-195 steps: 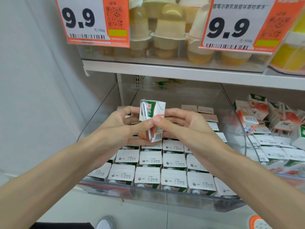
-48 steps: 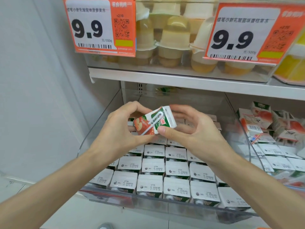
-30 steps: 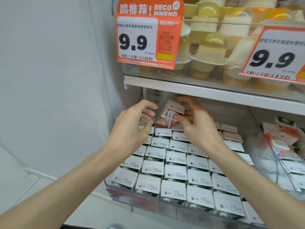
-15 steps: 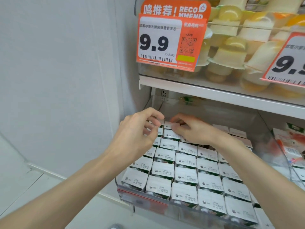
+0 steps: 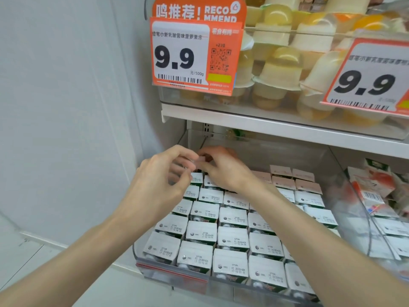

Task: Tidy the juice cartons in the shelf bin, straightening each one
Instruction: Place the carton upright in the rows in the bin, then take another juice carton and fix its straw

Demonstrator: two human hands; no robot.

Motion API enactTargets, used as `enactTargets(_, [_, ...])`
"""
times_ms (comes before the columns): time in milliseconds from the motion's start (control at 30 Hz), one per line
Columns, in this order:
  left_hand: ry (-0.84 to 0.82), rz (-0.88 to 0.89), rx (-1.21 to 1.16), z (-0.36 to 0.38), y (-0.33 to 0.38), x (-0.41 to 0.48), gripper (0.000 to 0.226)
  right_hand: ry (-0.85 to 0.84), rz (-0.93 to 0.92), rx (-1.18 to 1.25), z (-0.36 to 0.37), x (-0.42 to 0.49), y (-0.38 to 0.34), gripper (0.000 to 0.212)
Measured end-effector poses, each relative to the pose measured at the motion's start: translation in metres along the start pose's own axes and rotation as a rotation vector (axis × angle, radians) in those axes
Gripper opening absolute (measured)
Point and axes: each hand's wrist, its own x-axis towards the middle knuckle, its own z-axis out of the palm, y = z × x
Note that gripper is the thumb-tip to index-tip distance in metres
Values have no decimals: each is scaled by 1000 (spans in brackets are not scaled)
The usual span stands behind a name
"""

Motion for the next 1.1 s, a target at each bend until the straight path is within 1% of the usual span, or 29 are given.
enactTargets(133, [5,3,5,1,2,2,34,139,-57,164,-20,-21,-5,32])
enactTargets(200, [7,0,9,2,4,2,34,201,-45,251,-32,-37,-7,31])
enactTargets(333, [9,23,57,4,9,3,40,274,-22,404,-52,-79,-6,21])
enactTargets(400, [-51,59,88,8,11,5,42,293,-14,458,-57,-97,-2,25])
enactTargets(500, [-254,112,111,16,20,4,60,289,9,516,-57,-120,5,25])
enactTargets(533, [-313,127,108,20,24,3,61,290,13,539,-57,-127,7,26])
enactTargets(633, [-404,125,16,31,31,1,51,293,19,571,-59,-141,10,26])
enactTargets(733, [-426,18,-126,39,34,1,37,327,44,632,-61,-147,15,28])
enactTargets(833, [-426,-74,-290,45,38,1,32,360,90,760,-66,-149,18,34])
enactTargets(900, [-425,-105,-361,47,39,1,33,347,100,796,-69,-150,17,38])
enactTargets(967, [-428,-125,-387,49,40,0,35,344,98,768,-68,-151,16,38])
enactTargets(1100, [-502,-160,-430,48,39,-2,44,351,108,768,-66,-154,17,36])
